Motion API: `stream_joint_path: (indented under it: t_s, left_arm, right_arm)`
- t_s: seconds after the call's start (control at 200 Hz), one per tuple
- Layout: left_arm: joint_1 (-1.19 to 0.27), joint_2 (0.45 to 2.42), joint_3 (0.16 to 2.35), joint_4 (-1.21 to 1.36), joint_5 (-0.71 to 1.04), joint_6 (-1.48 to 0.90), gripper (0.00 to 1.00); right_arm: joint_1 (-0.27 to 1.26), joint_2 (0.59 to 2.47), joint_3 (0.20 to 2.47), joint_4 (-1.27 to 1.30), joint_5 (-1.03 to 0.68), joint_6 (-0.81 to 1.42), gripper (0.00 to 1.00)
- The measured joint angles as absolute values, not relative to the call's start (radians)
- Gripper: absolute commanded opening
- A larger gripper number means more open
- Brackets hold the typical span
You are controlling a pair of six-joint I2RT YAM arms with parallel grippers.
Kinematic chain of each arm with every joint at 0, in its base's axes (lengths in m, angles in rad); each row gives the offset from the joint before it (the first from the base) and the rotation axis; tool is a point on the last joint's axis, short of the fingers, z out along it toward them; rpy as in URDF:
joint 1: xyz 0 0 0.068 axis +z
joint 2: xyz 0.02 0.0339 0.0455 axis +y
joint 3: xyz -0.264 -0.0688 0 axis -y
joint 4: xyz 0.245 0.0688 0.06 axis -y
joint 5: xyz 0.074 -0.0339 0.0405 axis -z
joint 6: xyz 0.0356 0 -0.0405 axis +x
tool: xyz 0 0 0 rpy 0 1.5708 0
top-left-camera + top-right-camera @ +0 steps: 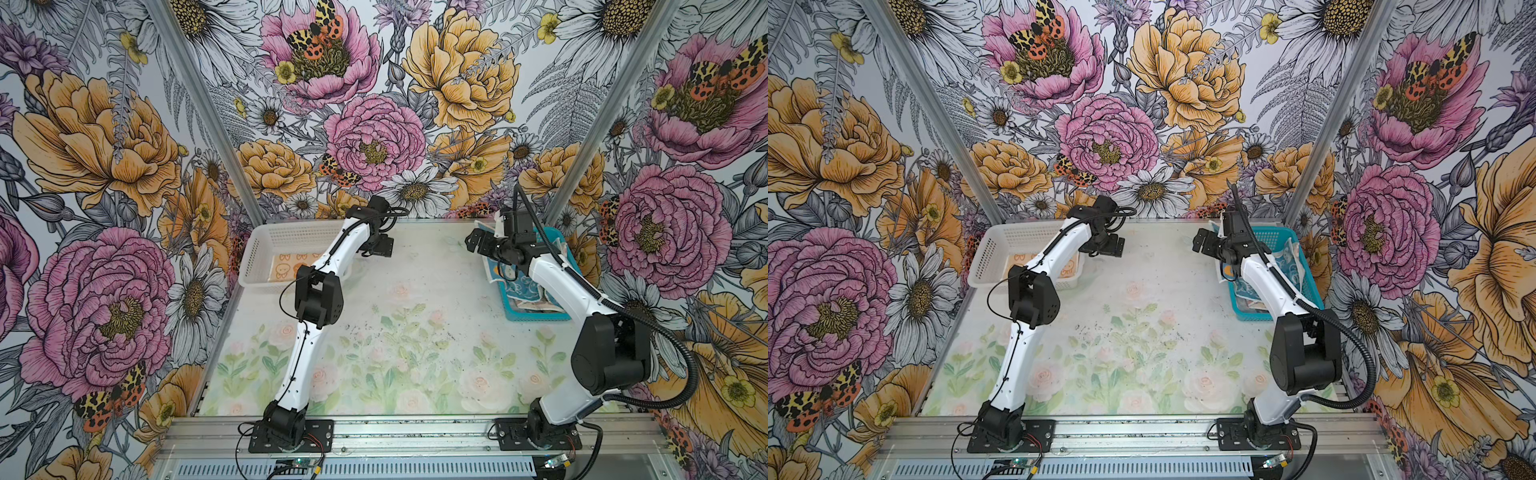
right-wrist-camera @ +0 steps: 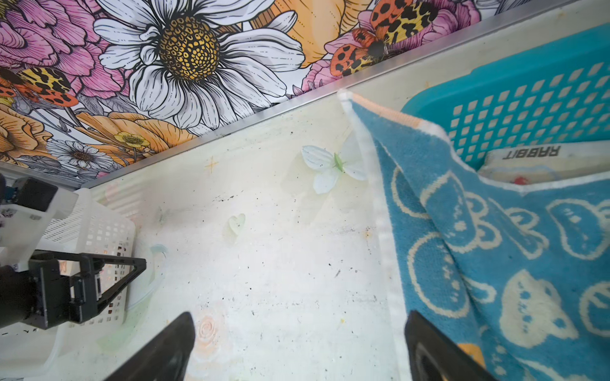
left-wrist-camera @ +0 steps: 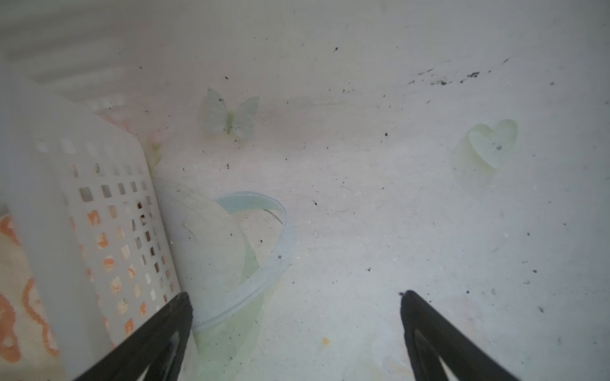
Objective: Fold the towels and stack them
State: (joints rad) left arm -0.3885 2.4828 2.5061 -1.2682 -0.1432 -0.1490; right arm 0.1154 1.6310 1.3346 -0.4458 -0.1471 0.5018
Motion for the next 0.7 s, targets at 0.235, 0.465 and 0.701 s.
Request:
stream_joint_path:
  t_s: [0.235, 0.465, 0.701]
  left_arm:
    - [-0.464, 2.469, 2.625, -1.267, -0.207, -0.091, 0.99]
    - [-0.659, 2.469, 2.703, -1.238, -0.342, -0.008, 0.99]
    - [-0.786, 2.469, 2.706, -1.176, -0.452, 0.061, 0.99]
  right_arm:
    - [-0.004, 1.636, 1.311, -0.474, -0.125, 0.495, 0.99]
    - [-0.046, 1.732, 1.363, -0.484, -0.129, 0.494, 0.96]
    - [-0.045, 1.887, 1.483, -0.485, -0.143, 0.476, 0.75]
